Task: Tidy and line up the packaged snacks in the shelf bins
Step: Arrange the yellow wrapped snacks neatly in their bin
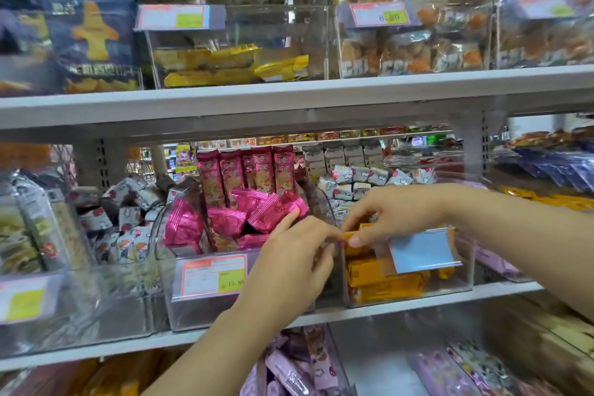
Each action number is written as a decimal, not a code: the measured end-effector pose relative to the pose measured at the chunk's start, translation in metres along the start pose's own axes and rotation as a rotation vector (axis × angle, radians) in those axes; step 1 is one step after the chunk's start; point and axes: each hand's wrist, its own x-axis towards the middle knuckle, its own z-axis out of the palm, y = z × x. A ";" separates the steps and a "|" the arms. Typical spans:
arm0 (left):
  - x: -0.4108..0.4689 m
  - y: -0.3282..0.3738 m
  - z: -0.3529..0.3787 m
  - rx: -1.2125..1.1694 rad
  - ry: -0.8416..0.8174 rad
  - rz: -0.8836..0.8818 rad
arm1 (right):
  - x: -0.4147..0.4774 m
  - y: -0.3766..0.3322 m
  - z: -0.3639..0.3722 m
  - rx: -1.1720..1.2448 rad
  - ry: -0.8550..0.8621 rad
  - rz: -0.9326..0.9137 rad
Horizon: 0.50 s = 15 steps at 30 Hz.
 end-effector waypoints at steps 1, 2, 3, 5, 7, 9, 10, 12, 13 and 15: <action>0.000 0.000 0.000 0.000 0.001 0.006 | -0.001 0.001 0.000 0.017 0.015 -0.002; -0.001 0.000 0.000 -0.002 0.001 0.009 | -0.002 0.003 0.001 0.040 0.032 -0.010; -0.001 0.000 -0.001 -0.004 -0.003 0.009 | -0.003 0.003 0.002 0.072 0.052 -0.017; -0.003 0.000 -0.001 -0.003 -0.013 0.006 | -0.004 0.002 0.005 0.087 0.103 -0.017; -0.004 0.000 0.000 0.004 -0.012 0.014 | -0.003 0.000 0.010 -0.035 0.166 -0.013; -0.005 0.001 0.000 0.011 -0.010 0.021 | 0.000 -0.002 0.016 -0.184 0.233 0.002; -0.005 0.001 0.000 0.012 -0.011 0.024 | 0.001 -0.002 0.019 -0.228 0.267 0.007; -0.005 0.001 -0.001 0.011 -0.011 0.029 | 0.001 0.000 0.021 -0.237 0.302 0.010; -0.005 0.002 -0.001 0.012 -0.012 0.031 | 0.000 0.001 0.020 -0.204 0.293 0.011; -0.004 0.003 -0.002 0.018 -0.012 0.037 | -0.004 0.002 0.015 -0.121 0.255 -0.009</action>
